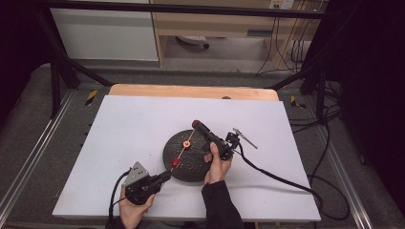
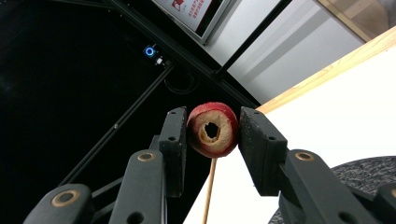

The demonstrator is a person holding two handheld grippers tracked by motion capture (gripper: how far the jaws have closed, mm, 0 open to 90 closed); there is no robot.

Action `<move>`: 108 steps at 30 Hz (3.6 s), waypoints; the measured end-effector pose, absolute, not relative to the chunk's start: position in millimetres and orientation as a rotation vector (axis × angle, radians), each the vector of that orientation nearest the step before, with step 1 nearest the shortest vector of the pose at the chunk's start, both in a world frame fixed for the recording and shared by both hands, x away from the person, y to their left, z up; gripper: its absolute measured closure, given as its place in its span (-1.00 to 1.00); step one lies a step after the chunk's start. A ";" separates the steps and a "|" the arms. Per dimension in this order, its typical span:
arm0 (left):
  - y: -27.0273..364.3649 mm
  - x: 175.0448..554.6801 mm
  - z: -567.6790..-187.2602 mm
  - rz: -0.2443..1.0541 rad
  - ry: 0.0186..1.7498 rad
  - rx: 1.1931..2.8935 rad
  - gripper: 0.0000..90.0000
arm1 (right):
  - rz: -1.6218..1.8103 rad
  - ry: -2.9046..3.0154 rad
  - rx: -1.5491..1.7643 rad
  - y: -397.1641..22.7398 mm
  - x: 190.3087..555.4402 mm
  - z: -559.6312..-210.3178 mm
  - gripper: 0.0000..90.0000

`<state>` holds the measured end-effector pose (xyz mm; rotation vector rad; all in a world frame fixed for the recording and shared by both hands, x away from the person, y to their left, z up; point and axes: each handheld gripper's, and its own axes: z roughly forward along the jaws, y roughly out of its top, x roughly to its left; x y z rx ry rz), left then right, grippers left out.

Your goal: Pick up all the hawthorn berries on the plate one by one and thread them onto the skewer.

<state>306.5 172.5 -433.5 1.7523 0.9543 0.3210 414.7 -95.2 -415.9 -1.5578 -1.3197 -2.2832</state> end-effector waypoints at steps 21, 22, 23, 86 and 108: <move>158.7 304.5 -432.6 0.344 1.014 1.716 0.96 | -2.300 -1.280 -1.575 -96.6 415.9 -413.6 0.41; 156.5 304.4 -433.2 0.336 1.017 1.718 0.96 | -2.302 -1.278 -1.575 -96.4 415.5 -414.2 0.41; 154.1 304.2 -433.9 0.330 1.017 1.721 0.96 | -2.304 -1.276 -1.573 -96.4 415.4 -414.4 0.41; 143.0 302.4 -436.2 0.372 1.009 1.694 0.96 | -2.278 -1.175 -1.521 -100.8 414.0 -408.2 0.42; 140.7 304.4 -440.7 0.380 1.001 1.681 0.96 | -2.270 -1.151 -1.516 -100.2 412.6 -409.4 0.43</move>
